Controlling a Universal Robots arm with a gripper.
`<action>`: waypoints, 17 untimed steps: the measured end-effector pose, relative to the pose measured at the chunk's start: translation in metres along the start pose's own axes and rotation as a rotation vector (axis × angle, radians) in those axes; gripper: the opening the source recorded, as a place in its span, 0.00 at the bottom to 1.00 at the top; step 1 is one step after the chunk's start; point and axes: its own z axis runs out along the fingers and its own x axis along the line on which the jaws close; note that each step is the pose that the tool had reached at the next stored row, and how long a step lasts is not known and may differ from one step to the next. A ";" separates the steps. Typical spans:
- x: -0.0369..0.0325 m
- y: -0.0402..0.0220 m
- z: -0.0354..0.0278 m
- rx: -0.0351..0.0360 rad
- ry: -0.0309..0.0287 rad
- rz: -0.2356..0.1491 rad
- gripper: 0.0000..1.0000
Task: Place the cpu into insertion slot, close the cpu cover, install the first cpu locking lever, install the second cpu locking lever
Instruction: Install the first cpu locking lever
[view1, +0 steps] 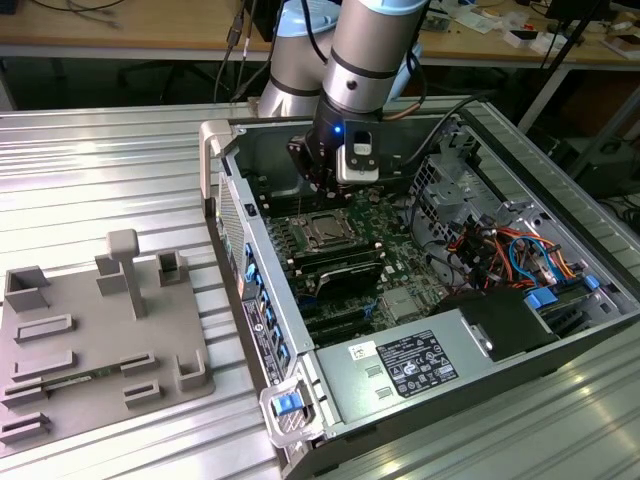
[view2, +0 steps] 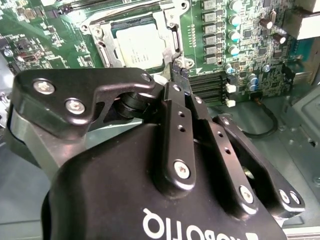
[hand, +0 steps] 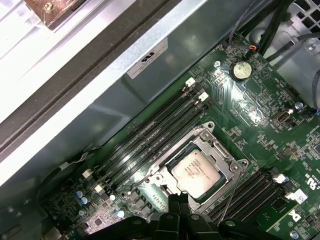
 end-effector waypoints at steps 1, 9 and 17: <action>0.0001 -0.0001 0.0000 0.0004 0.0004 -0.015 0.11; 0.0006 -0.0005 0.0000 0.0026 0.0029 -0.123 0.11; 0.0017 -0.0010 -0.0118 0.0029 0.0035 -0.148 0.11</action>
